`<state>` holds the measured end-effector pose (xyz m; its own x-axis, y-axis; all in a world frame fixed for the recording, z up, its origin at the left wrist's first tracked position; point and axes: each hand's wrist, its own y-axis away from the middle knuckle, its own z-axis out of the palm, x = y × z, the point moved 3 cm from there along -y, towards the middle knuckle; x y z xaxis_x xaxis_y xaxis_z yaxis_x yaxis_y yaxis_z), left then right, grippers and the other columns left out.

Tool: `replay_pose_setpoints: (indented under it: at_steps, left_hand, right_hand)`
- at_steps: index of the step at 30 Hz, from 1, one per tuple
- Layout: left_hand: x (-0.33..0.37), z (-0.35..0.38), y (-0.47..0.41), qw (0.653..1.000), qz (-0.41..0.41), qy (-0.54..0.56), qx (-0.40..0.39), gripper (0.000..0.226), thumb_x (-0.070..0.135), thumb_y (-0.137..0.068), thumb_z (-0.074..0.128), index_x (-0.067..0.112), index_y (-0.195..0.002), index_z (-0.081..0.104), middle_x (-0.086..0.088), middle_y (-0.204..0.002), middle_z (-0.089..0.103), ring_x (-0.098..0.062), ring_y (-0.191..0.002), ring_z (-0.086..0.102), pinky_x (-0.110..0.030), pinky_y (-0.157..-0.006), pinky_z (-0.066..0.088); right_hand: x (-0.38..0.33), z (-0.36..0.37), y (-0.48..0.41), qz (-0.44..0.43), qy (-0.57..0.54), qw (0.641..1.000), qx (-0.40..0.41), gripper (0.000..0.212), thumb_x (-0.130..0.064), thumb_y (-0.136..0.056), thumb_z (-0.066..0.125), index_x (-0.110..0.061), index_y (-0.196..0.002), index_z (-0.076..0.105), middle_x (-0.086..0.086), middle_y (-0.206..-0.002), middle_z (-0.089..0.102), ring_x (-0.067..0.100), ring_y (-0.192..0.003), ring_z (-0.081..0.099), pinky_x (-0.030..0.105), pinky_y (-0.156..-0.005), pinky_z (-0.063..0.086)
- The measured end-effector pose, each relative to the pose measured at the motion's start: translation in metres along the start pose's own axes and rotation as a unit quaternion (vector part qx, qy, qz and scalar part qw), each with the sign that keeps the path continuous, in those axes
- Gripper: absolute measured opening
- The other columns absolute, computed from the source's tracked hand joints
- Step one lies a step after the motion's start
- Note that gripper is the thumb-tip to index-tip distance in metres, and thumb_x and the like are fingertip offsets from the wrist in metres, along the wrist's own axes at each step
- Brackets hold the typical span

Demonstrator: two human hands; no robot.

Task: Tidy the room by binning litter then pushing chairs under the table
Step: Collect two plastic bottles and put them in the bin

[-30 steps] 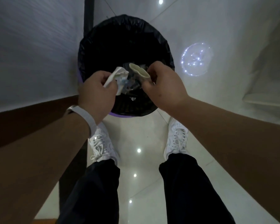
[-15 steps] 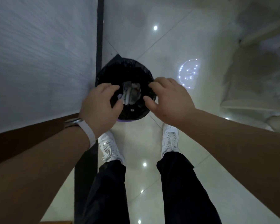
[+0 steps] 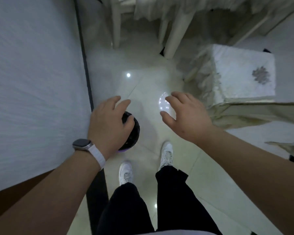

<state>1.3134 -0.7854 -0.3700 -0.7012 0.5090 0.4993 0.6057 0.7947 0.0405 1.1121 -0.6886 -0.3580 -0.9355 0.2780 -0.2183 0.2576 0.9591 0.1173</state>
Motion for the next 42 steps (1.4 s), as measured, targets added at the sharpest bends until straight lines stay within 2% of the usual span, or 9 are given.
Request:
replay_pose_setpoints:
  at_steps: [7,12,16,18,23,28,33,42]
  left_hand:
    - [0.089,-0.089,-0.009,0.988,0.150,-0.013,0.036,0.047,0.032,-0.084,0.060,0.014,-0.127,0.063,-0.014,-0.129,0.060,-0.034,-0.118,0.056,-0.049,-0.098,0.046]
    - [0.168,-0.115,-0.018,0.968,0.247,-0.020,0.048,0.046,0.033,-0.084,0.057,0.012,-0.124,0.065,-0.015,-0.124,0.062,-0.035,-0.111,0.059,-0.050,-0.093,0.048]
    - [0.243,-0.122,-0.013,0.947,0.315,-0.038,0.054,0.045,0.034,-0.083,0.058,0.012,-0.122,0.066,-0.015,-0.126,0.062,-0.033,-0.115,0.058,-0.049,-0.094,0.047]
    - [0.285,-0.119,-0.009,0.937,0.344,-0.037,0.054,0.048,0.037,-0.083,0.056,0.012,-0.123,0.066,-0.015,-0.127,0.062,-0.033,-0.117,0.057,-0.049,-0.096,0.046]
    - [0.392,-0.096,0.012,0.918,0.393,-0.034,0.044,0.050,0.041,-0.086,0.052,0.014,-0.125,0.065,-0.014,-0.130,0.060,-0.033,-0.118,0.057,-0.051,-0.097,0.047]
    - [0.502,-0.059,0.045,0.900,0.435,-0.011,0.038,0.051,0.044,-0.087,0.050,0.017,-0.127,0.064,-0.010,-0.133,0.059,-0.029,-0.124,0.053,-0.048,-0.100,0.045]
    - [0.605,-0.024,0.071,0.875,0.482,0.005,0.046,0.048,0.042,-0.086,0.053,0.015,-0.124,0.066,-0.010,-0.130,0.061,-0.029,-0.121,0.055,-0.046,-0.099,0.047]
    - [0.737,0.023,0.088,0.842,0.537,0.023,0.045,0.047,0.043,-0.088,0.051,0.017,-0.124,0.065,-0.010,-0.130,0.061,-0.026,-0.120,0.054,-0.043,-0.100,0.044]
  right_hand:
    - [0.001,-0.121,0.067,0.082,0.014,0.993,0.082,0.054,-0.053,-0.088,0.044,-0.014,-0.121,0.063,0.008,-0.127,0.060,0.031,-0.115,0.055,0.044,-0.093,0.048]
    - [0.019,-0.189,0.119,0.137,0.022,0.977,0.159,0.053,-0.052,-0.087,0.045,-0.014,-0.120,0.062,0.008,-0.126,0.060,0.031,-0.115,0.055,0.044,-0.093,0.048]
    - [0.049,-0.230,0.171,0.179,0.039,0.961,0.207,0.053,-0.053,-0.088,0.047,-0.016,-0.123,0.061,0.007,-0.132,0.057,0.030,-0.121,0.052,0.045,-0.096,0.046]
    - [0.073,-0.246,0.198,0.205,0.045,0.952,0.223,0.056,-0.054,-0.088,0.044,-0.016,-0.125,0.061,0.008,-0.134,0.057,0.030,-0.123,0.051,0.045,-0.099,0.043]
    - [0.137,-0.288,0.275,0.239,0.060,0.926,0.288,0.054,-0.051,-0.086,0.045,-0.013,-0.119,0.064,0.009,-0.128,0.061,0.031,-0.116,0.055,0.041,-0.094,0.044]
    - [0.212,-0.321,0.360,0.282,0.076,0.910,0.295,0.055,-0.052,-0.087,0.044,-0.014,-0.123,0.062,0.009,-0.130,0.059,0.032,-0.121,0.053,0.044,-0.097,0.043]
    - [0.277,-0.347,0.445,0.328,0.087,0.891,0.301,0.057,-0.054,-0.088,0.041,-0.016,-0.125,0.061,0.007,-0.132,0.058,0.028,-0.124,0.050,0.043,-0.102,0.040]
    - [0.374,-0.382,0.538,0.396,0.117,0.851,0.323,0.059,-0.055,-0.089,0.038,-0.015,-0.123,0.063,0.008,-0.130,0.060,0.029,-0.120,0.053,0.043,-0.099,0.042]
